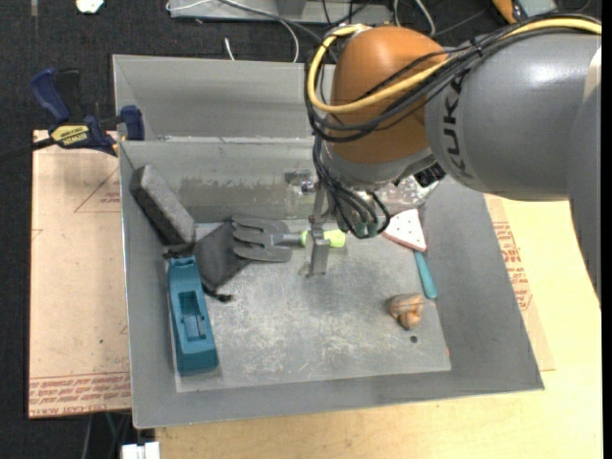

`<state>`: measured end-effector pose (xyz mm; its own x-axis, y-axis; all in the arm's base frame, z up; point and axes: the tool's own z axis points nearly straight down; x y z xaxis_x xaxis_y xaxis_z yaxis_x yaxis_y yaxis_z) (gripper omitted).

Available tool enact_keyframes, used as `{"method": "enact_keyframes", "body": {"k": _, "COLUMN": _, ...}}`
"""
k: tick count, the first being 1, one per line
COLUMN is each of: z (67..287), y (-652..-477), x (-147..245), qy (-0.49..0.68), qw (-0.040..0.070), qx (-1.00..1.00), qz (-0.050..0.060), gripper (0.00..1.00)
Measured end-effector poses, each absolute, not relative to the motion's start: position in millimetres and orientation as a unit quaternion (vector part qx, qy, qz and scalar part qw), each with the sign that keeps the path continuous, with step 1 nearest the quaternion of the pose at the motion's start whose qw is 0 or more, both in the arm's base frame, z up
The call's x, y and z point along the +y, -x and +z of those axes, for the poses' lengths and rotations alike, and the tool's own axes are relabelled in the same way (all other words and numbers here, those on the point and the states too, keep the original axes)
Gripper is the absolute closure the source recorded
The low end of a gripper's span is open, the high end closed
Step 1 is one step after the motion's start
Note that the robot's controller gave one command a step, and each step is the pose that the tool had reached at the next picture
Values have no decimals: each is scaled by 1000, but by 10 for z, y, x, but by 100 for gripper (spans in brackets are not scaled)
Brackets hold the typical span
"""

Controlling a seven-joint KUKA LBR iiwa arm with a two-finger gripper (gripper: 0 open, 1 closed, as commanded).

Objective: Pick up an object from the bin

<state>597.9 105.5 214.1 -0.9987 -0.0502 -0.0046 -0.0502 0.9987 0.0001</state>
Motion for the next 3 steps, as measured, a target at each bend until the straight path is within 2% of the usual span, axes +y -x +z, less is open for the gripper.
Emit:
{"method": "enact_keyframes", "body": {"k": 1, "z": 1833, "y": -6223, "x": 967, "qy": 29, "qw": 7, "qx": 1000, "qz": 1, "gripper": 0}}
{"method": "enact_keyframes", "body": {"k": 2, "z": 1476, "y": -6384, "x": 661, "qy": 108, "qw": 11, "qx": 994, "qz": 2, "gripper": 0}}
{"method": "enact_keyframes", "body": {"k": 3, "z": 1288, "y": -6368, "x": 586, "qy": 84, "qw": 13, "qx": 996, "qz": 1, "gripper": 0}}
